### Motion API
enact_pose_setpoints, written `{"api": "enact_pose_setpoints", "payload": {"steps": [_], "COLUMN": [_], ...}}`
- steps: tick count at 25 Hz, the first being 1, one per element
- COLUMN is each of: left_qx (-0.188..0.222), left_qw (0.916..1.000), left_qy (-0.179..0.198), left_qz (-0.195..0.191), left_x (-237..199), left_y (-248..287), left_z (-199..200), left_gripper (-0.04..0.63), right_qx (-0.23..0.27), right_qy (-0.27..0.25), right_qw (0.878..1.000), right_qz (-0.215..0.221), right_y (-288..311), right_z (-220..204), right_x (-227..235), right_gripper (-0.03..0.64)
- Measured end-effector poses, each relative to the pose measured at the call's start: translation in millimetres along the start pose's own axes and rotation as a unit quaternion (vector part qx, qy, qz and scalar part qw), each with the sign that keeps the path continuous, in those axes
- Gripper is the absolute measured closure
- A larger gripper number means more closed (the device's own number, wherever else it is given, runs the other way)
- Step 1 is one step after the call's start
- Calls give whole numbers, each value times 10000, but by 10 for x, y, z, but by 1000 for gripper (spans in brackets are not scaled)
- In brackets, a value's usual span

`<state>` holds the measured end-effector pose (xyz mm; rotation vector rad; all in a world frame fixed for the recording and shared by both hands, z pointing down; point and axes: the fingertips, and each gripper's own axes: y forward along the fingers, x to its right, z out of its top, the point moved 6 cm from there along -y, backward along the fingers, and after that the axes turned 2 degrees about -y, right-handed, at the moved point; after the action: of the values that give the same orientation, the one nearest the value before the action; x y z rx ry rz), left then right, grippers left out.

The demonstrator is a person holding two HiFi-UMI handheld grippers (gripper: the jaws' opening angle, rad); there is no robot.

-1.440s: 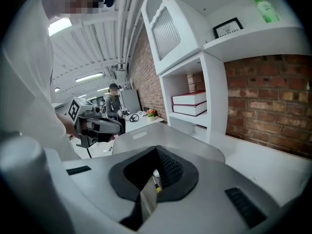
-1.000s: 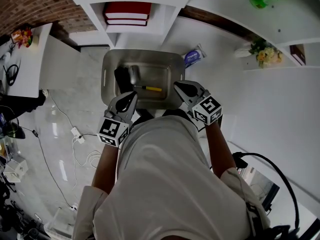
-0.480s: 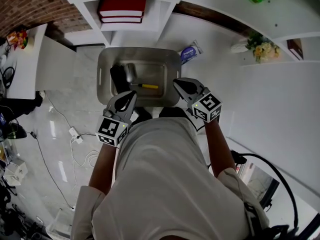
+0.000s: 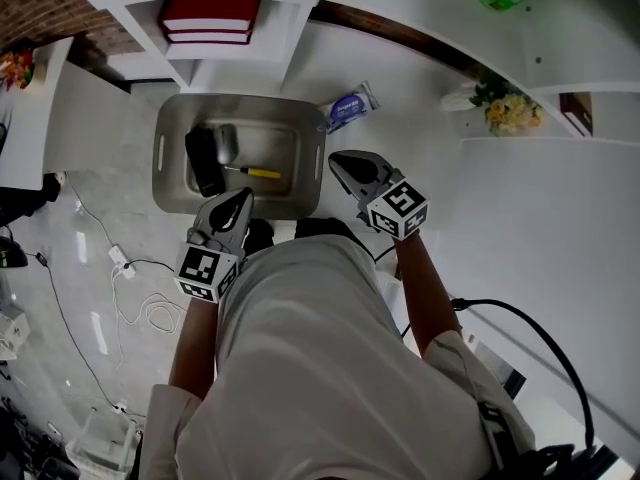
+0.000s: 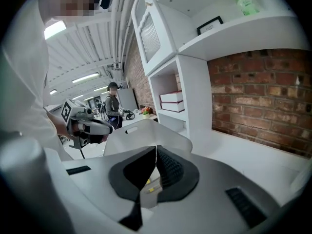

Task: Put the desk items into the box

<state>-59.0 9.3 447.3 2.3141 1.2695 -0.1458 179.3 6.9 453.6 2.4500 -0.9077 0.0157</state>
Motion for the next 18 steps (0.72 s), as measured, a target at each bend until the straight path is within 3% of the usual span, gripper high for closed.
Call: {"api": "enact_pose_setpoints", "payload": {"steps": [10, 18], "left_qx": [-14, -6], "left_qw": [9982, 9920], "left_qy": [-252, -560], "left_qz": [545, 1131], "left_x": [273, 345], "left_y": [202, 237], "left_z": [-28, -109], "left_gripper": [592, 592], "right_qx": [-627, -1209], "right_qy": [-392, -640], "right_qw": [9966, 9874], "right_qz": [376, 799], "right_y": [11, 228], "right_z": [-244, -407], "right_x": [686, 1302], "right_gripper": [612, 611]}}
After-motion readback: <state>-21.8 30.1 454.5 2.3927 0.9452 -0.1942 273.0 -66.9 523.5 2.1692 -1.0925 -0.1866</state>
